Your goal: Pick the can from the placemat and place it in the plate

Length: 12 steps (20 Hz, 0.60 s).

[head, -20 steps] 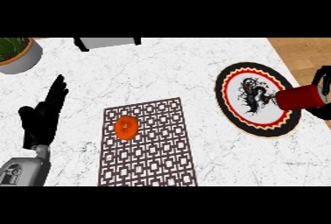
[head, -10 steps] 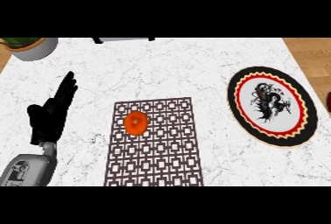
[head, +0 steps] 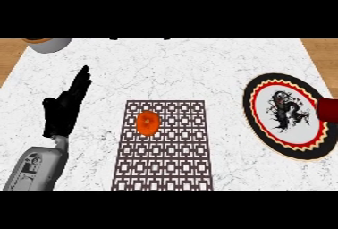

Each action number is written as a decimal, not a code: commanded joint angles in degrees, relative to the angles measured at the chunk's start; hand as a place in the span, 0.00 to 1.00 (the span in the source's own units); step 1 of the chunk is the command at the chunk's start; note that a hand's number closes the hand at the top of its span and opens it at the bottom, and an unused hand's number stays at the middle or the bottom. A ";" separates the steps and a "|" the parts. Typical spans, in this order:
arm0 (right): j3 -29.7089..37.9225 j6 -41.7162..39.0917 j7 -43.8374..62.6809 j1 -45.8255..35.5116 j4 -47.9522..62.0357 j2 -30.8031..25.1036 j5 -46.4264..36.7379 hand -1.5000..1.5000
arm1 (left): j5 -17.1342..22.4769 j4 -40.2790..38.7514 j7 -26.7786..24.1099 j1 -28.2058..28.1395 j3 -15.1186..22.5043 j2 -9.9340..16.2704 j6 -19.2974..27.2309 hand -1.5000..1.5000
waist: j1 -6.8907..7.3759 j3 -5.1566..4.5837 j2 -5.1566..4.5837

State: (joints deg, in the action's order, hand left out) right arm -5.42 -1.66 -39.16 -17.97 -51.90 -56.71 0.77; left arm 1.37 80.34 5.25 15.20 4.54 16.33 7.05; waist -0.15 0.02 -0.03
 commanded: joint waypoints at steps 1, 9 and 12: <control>-2.39 1.08 7.31 -0.24 -7.58 5.29 -1.93 1.00 | -1.13 -0.27 -0.15 -0.31 0.08 -0.35 -0.56 0.50 | 0.08 -0.07 0.12; -9.37 9.04 14.61 -6.16 -2.22 10.78 -18.92 1.00 | -2.39 -3.60 -3.08 -0.83 -0.18 -2.24 -0.97 0.50 | 0.63 -0.05 -0.09; -9.35 8.09 16.20 -7.36 5.93 17.11 -18.51 1.00 | 0.39 2.14 0.71 -1.28 -1.99 0.43 -3.86 0.50 | 1.39 0.02 -0.11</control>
State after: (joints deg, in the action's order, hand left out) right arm -14.09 6.03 -25.70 -23.77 -51.44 -44.23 -15.61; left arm -0.13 79.20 4.10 14.99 4.01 14.79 5.86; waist 0.75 -0.01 -0.14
